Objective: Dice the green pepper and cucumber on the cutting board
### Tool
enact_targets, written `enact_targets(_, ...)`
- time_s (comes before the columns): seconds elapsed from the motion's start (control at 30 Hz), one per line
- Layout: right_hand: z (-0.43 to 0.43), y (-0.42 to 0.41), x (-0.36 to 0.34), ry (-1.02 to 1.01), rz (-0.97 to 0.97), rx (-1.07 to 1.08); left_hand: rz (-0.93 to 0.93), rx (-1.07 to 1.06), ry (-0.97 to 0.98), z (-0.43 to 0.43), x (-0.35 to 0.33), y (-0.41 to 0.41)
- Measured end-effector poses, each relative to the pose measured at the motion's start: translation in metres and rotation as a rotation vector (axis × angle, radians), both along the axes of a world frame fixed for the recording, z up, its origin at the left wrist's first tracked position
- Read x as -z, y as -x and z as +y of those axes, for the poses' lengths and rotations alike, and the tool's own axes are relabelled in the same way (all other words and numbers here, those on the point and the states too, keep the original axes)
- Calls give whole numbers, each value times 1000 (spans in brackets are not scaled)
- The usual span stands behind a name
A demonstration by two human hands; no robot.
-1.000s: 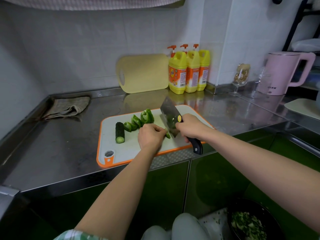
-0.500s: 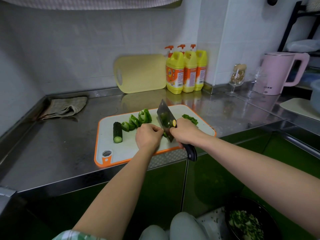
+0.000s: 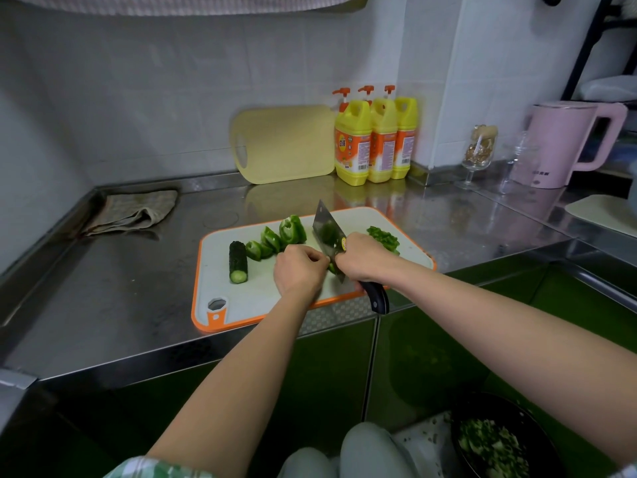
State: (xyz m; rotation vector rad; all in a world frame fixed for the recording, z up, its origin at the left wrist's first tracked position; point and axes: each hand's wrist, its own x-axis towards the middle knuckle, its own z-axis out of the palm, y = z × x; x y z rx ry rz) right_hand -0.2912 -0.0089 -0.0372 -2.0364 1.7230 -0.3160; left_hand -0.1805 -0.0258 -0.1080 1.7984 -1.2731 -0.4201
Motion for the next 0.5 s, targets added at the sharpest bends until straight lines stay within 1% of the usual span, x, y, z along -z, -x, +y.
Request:
enact_targets(0.17,-4,-3,-2,-54,-3,-3,-9,1,-13,0,1,0)
enact_targets(0.37,-13,0,3,-52,-102,29,-58,73,-3,1,2,-3)
enact_targets(0.43,-16,5,8,-54,-157,20,-77,65,14,-1,4,-3)
enact_targets(0.5,-20,16,9,-28,-279,27,-91,65,33,-3,4,-3)
